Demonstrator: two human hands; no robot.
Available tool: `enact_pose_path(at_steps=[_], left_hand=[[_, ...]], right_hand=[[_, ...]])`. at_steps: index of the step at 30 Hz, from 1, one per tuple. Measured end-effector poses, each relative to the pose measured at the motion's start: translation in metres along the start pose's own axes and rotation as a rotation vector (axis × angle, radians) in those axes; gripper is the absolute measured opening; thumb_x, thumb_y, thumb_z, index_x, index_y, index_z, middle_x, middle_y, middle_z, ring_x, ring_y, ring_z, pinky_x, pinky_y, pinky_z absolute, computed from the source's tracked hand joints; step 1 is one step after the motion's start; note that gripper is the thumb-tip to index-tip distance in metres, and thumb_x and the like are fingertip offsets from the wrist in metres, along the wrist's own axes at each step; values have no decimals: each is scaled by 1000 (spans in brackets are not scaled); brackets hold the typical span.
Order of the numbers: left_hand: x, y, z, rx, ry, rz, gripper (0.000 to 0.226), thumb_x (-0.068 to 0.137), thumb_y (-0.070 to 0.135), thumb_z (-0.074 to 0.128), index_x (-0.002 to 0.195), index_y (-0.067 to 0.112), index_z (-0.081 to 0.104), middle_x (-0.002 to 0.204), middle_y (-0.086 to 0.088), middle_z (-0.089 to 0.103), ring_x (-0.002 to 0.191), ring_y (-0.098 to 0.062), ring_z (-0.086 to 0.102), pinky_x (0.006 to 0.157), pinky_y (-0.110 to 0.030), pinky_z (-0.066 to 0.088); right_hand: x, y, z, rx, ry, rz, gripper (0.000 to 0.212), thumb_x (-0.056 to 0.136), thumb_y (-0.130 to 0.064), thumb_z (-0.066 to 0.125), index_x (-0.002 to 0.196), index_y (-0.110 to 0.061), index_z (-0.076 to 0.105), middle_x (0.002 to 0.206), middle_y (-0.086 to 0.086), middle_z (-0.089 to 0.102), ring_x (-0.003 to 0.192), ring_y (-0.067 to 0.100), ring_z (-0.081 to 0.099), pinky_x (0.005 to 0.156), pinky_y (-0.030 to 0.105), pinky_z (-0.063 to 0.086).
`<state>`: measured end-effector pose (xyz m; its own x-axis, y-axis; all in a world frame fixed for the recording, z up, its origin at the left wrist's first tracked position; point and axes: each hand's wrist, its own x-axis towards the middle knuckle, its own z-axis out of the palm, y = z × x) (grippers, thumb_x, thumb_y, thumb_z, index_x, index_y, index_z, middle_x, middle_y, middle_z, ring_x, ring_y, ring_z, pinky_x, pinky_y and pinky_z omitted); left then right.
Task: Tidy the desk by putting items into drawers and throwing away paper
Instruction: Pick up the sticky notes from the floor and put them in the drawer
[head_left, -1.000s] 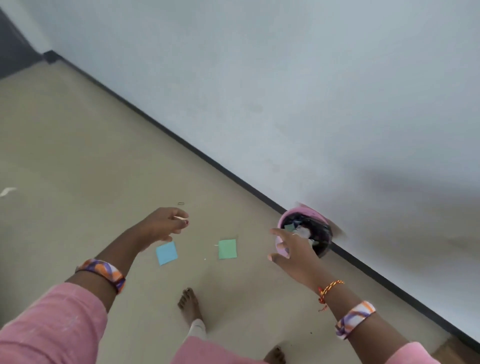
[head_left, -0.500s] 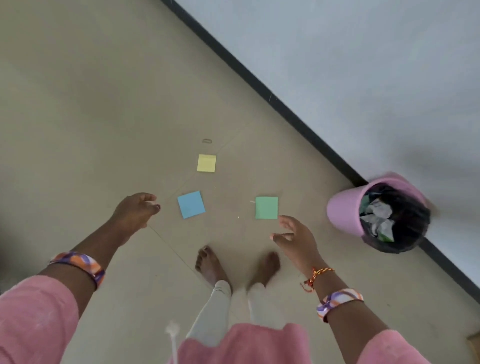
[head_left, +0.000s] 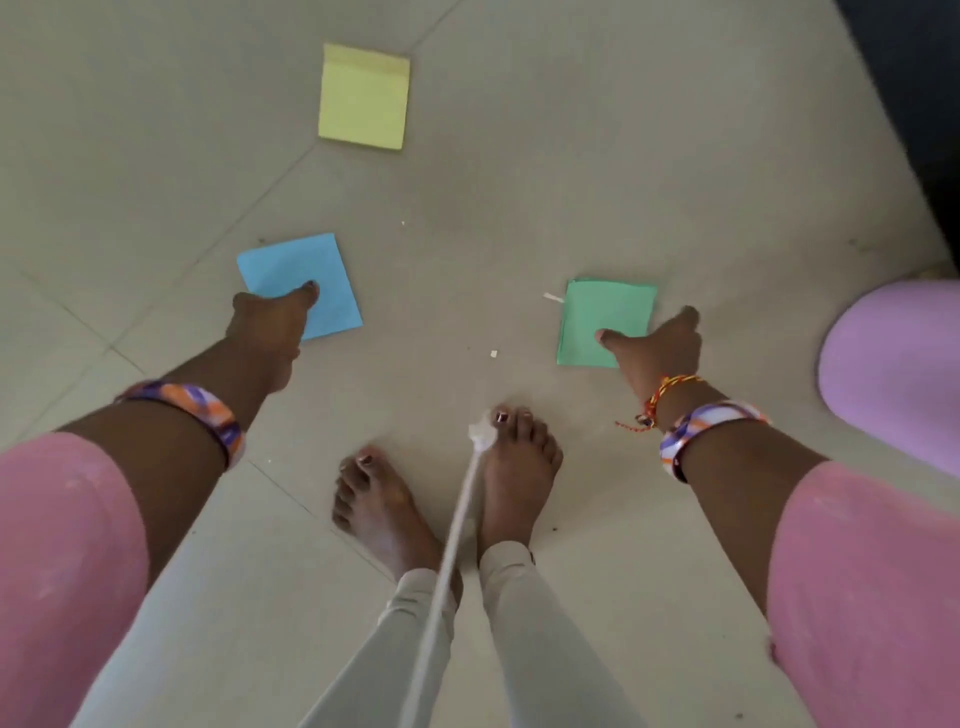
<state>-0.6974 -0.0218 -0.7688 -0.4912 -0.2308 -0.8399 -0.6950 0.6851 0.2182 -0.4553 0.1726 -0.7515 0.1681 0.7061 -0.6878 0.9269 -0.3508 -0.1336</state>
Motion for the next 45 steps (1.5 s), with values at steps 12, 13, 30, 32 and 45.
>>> enact_pose_path(at_steps=[12, 13, 30, 32, 45], left_hand=[[6, -6, -2, 206, 76, 367, 35, 82, 23, 66, 113, 8, 60, 116, -12, 65, 107, -30, 61, 91, -41, 51], [1, -4, -6, 177, -1, 383, 29, 87, 22, 60, 113, 8, 61, 113, -13, 66, 105, -31, 62, 90, -46, 52], [-15, -7, -56, -564, -242, 236, 16, 87, 8, 62, 90, 22, 57, 91, 4, 63, 79, -17, 65, 55, -34, 60], [-19, -20, -65, -529, -234, 218, 14, 87, 8, 62, 93, 20, 58, 91, 3, 64, 80, -17, 64, 57, -30, 60], [-203, 50, -136, -330, -211, 425, 20, 97, 7, 41, 98, 19, 57, 98, -4, 63, 83, -17, 63, 61, -25, 59]], right_hand=[[-8, -52, 22, 293, -346, -220, 19, 84, -9, 65, 68, -17, 58, 57, -2, 56, 55, 9, 49, 58, 23, 43], [-22, -67, 24, 364, -506, -248, 21, 86, -9, 63, 68, -18, 56, 53, -7, 55, 51, 5, 48, 54, 18, 42], [-33, -242, 124, -708, 111, -968, 73, 90, -20, 51, 148, -12, 8, 151, 14, 22, 133, 36, 30, 100, 46, 36], [-31, -219, 130, -811, 54, -951, 66, 89, -18, 53, 145, -7, 19, 148, 19, 26, 127, 39, 41, 99, 45, 37], [-217, -112, -56, 513, -662, -372, 22, 86, -39, 59, 82, -17, 61, 72, -5, 61, 70, 9, 54, 66, 24, 44]])
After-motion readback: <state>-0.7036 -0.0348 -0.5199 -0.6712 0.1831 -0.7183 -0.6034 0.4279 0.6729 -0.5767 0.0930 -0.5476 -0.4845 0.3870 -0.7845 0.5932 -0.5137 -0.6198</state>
